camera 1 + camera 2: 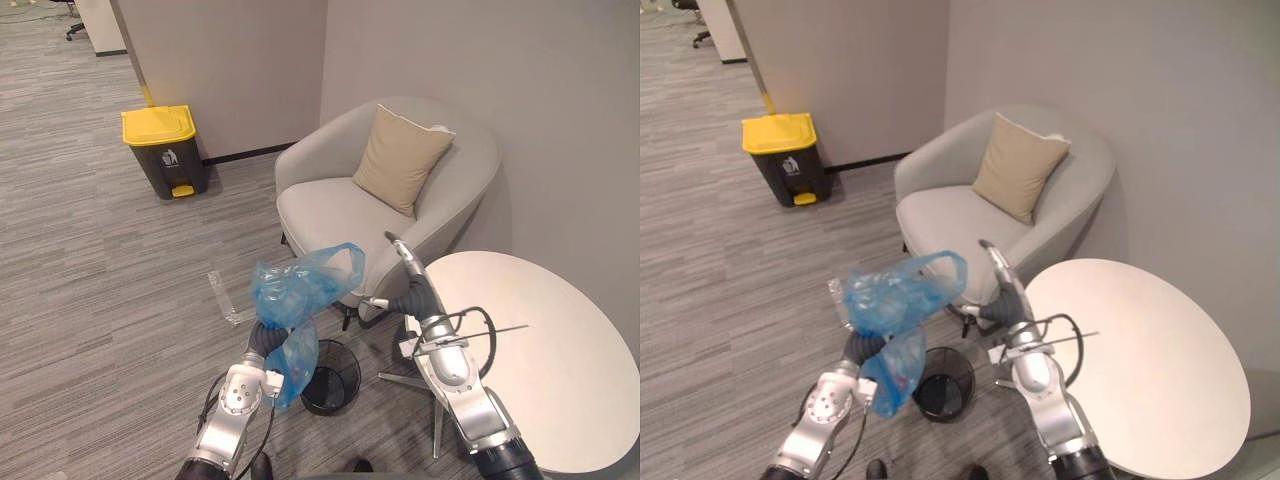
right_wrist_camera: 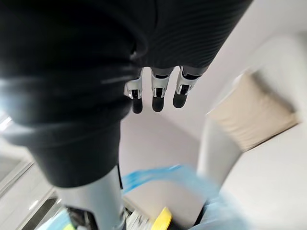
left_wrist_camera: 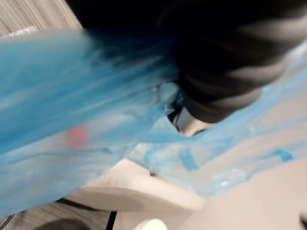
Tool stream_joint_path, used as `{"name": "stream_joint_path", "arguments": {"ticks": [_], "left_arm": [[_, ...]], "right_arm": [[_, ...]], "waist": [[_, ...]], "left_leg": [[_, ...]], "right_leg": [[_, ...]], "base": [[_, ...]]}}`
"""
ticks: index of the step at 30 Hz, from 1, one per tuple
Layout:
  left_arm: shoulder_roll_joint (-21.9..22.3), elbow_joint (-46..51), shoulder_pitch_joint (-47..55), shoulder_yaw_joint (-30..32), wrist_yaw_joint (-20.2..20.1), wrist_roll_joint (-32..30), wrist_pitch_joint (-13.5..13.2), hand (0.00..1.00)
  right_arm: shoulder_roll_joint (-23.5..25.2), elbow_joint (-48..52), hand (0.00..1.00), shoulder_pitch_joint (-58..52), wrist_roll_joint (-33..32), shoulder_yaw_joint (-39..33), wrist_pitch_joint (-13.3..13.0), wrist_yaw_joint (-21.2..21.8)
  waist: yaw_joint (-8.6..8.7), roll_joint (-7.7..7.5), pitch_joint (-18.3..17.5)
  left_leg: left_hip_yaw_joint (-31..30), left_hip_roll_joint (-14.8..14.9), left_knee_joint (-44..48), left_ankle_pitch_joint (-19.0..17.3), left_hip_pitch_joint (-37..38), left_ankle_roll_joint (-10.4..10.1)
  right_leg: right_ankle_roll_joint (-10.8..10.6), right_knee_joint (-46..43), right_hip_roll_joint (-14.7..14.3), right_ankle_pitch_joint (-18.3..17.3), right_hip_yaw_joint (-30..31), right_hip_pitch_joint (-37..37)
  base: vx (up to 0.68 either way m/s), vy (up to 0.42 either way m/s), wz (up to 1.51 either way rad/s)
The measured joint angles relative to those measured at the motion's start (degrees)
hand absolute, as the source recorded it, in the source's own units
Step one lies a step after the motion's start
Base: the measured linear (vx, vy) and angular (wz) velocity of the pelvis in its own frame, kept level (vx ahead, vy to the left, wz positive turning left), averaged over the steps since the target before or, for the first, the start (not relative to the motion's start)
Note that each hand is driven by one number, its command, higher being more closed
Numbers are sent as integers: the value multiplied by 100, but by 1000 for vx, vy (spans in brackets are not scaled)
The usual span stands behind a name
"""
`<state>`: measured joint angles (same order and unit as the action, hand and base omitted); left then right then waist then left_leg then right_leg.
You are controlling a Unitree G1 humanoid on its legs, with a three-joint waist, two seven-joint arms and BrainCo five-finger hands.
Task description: Gather rubbish on tea table into small bin, then transfer packed bag to large trash can.
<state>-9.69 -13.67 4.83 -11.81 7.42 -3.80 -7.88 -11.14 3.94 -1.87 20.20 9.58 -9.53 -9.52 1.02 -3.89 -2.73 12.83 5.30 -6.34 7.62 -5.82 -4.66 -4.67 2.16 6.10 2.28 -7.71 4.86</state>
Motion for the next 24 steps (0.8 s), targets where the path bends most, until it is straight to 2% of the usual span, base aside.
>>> {"name": "stream_joint_path", "arguments": {"ticks": [3,6,9,13,24], "left_arm": [[27,-2,182,226,-2,68,25,100],[101,-123,294,511,-20,193,99,100],[166,-508,338,867,-93,311,107,100],[191,-1052,437,1192,-185,461,171,100],[335,-2290,562,1479,-313,538,360,100]], "right_arm": [[237,-413,0,-314,-153,-251,25,13],[485,-1370,0,-353,-702,-590,141,238],[621,-2254,0,-384,-1072,-836,271,479],[674,-3047,0,-394,-1381,-1014,360,640],[670,-4563,0,-252,-1409,-1242,492,705]], "waist": [[0,6,5],[42,57,48],[19,133,107],[10,158,252],[-54,230,418]], "left_leg": [[-4,-15,1,-15,1,-18],[-89,-44,0,-57,30,-54],[-92,-55,0,-73,40,-59],[-91,-62,0,-138,195,-74],[-47,-105,4,-194,414,-11]], "right_leg": [[-9,5,-7,0,-9,-7],[-19,31,-2,-18,-97,-100],[-11,32,8,-43,-104,-114],[-33,80,12,-65,-115,-289],[-25,90,44,-115,-81,-493]], "base": [[0,0,2],[3,3,13],[7,4,2],[26,1,1],[53,-1,-2]]}}
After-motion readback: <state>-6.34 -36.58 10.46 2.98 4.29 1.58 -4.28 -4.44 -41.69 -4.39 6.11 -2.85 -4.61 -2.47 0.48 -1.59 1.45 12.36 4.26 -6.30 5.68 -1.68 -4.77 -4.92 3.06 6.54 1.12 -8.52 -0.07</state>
